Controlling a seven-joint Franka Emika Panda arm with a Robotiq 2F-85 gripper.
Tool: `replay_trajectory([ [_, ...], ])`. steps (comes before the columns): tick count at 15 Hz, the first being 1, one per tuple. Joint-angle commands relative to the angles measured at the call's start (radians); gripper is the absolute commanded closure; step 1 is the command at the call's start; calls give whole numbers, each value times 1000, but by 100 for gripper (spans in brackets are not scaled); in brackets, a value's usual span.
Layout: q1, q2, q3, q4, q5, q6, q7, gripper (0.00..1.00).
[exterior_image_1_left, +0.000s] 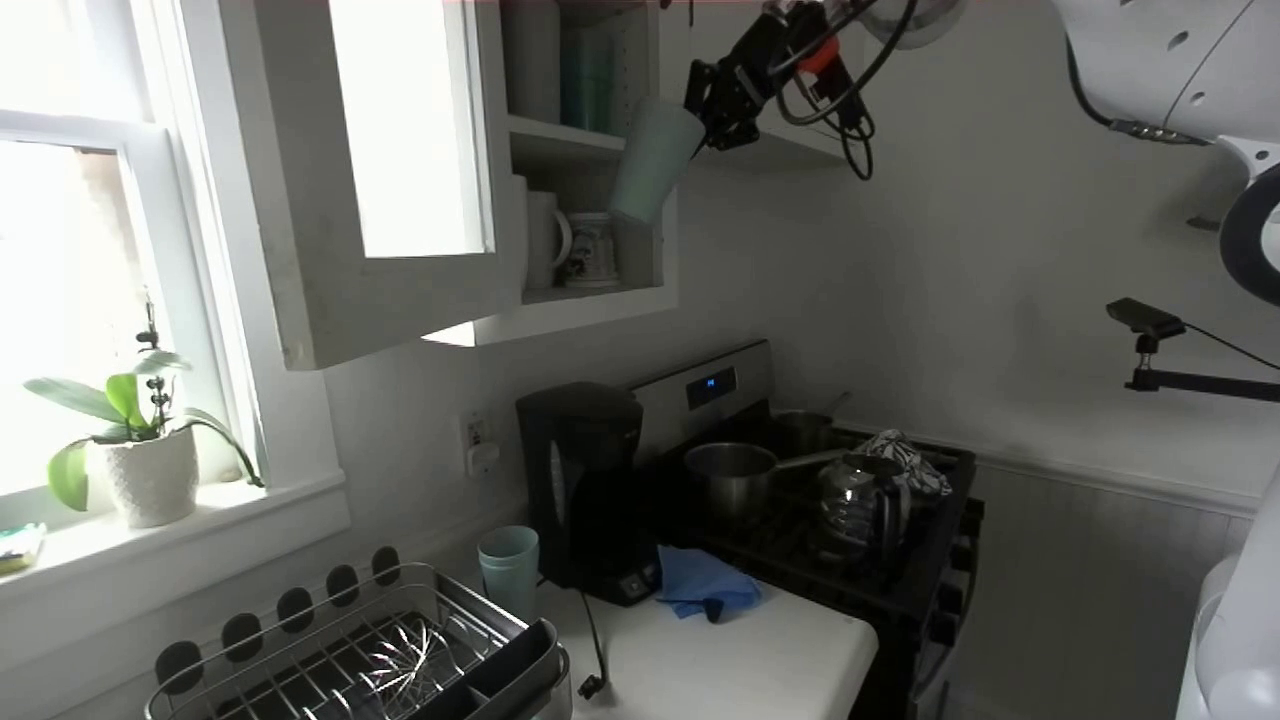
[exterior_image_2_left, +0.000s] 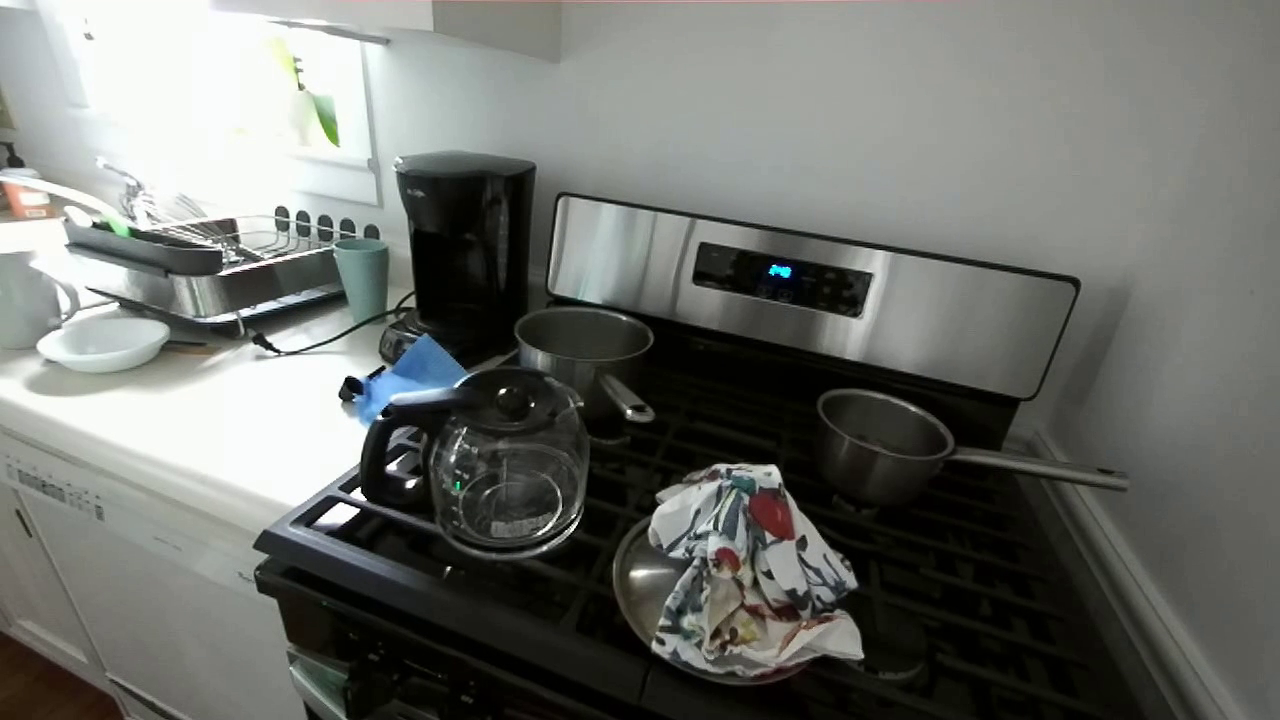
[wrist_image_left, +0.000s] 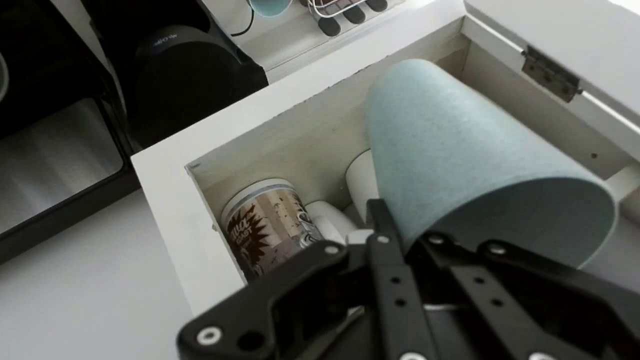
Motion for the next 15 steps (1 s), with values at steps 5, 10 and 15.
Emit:
replay_trajectory([
  [5,-1,-171,-80,-171,51,-96,-186,99],
  [10,-5,-234,-90,-294,-2,-132,-264,99],
  [15,0,-266,-108,-354,4,-162,-330,99],
])
